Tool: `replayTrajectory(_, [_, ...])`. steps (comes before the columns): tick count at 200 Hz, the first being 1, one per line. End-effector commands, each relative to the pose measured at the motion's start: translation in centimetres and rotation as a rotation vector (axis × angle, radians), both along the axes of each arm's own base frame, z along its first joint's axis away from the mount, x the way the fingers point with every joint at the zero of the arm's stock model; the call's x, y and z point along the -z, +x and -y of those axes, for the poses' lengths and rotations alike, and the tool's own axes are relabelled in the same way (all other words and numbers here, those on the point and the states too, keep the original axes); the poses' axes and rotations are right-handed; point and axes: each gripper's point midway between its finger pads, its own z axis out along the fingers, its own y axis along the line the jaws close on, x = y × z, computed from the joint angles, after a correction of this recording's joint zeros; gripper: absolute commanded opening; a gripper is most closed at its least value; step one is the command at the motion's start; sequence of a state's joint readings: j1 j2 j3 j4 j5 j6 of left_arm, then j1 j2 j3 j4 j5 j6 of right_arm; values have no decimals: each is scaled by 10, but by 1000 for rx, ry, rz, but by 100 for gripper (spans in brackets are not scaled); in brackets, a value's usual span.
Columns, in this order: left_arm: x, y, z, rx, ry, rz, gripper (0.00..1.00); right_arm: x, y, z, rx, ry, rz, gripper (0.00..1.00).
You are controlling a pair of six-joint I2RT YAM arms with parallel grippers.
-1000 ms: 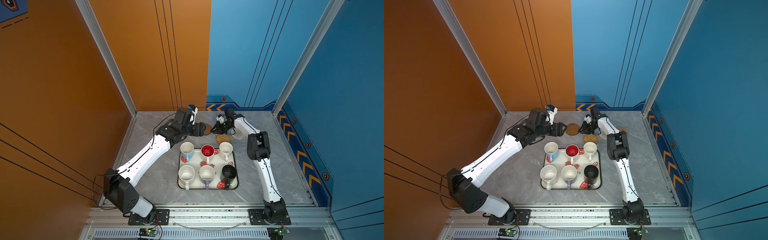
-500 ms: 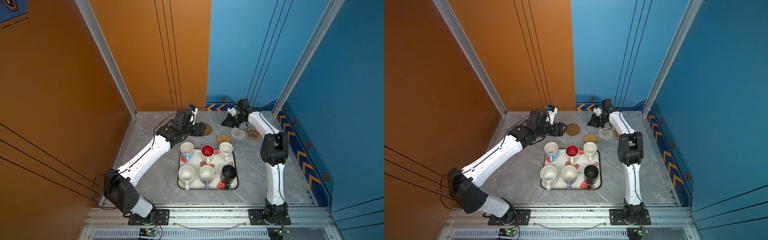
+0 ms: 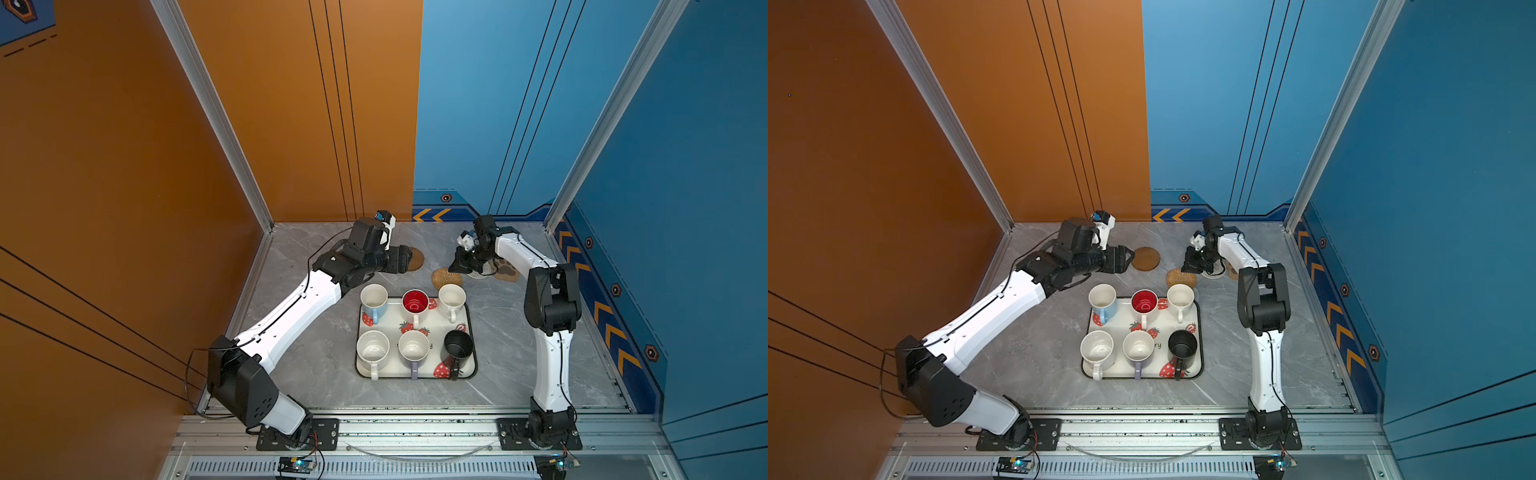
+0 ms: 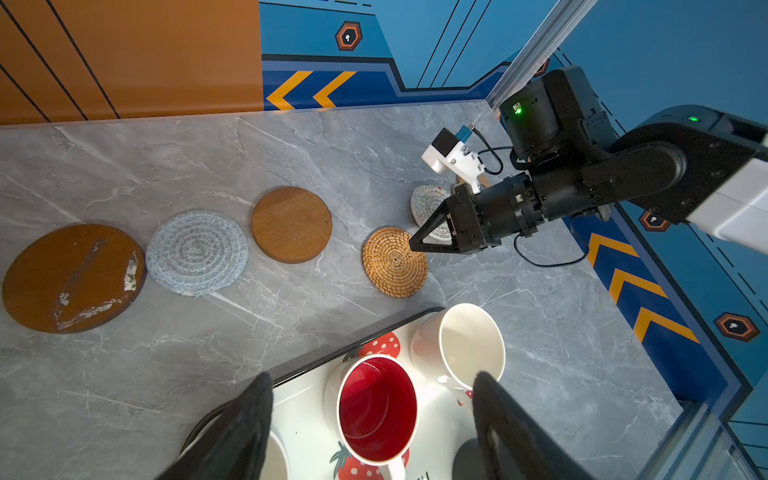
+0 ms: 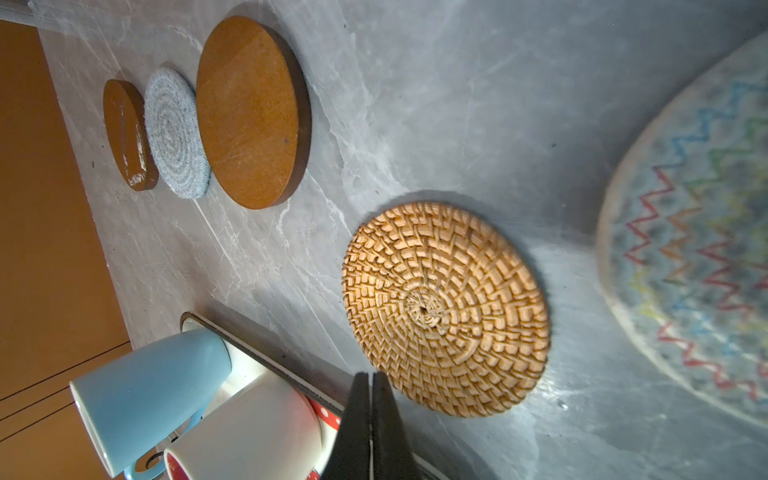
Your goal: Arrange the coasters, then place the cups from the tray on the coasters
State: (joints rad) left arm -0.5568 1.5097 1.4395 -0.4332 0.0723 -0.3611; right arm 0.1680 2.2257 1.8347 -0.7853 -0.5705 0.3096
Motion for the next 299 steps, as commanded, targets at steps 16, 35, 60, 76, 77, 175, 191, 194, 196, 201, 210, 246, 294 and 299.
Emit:
replayTrajectory(16, [5,-3,-1,-5,-3,-9,77,37,-10,4,-16,-45,-76,0])
replayTrajectory(35, [3,-4,-2,-7,-2,-5,77,46,-12,3,-18,-48,-94,0])
replayTrajectory(60, [2,-4,-4,-12,-1,-1,77,55,-10,4,-13,-47,-108,0])
replayTrajectory(76, [2,-5,-4,-12,1,-3,77,60,-6,4,-6,-46,-114,0])
replayTrajectory(77, [2,-5,-5,-13,1,-2,77,60,-5,4,-5,-46,-114,0])
replayTrajectory(175, [-1,-10,-17,-40,27,3,77,70,52,5,91,-22,-73,0])
replayTrajectory(191, [-1,-12,-19,-45,30,3,77,71,62,7,112,-20,-64,0])
replayTrajectory(194, [-1,-12,-20,-46,29,4,77,71,64,7,114,-19,-60,0])
replayTrajectory(196, [-1,-12,-20,-48,30,4,77,71,65,6,115,-18,-59,0])
replayTrajectory(201, [-1,-12,-20,-48,30,3,77,72,68,7,121,-17,-56,0])
replayTrajectory(210, [0,-13,-21,-50,30,2,77,73,73,7,131,-15,-51,0])
replayTrajectory(246, [2,-18,-27,-63,38,-4,77,81,91,8,177,-8,-41,0])
replayTrajectory(294, [3,-21,-32,-75,43,-5,77,85,117,5,244,42,7,0])
replayTrajectory(299, [3,-21,-32,-75,43,-7,77,84,119,5,251,48,13,0])
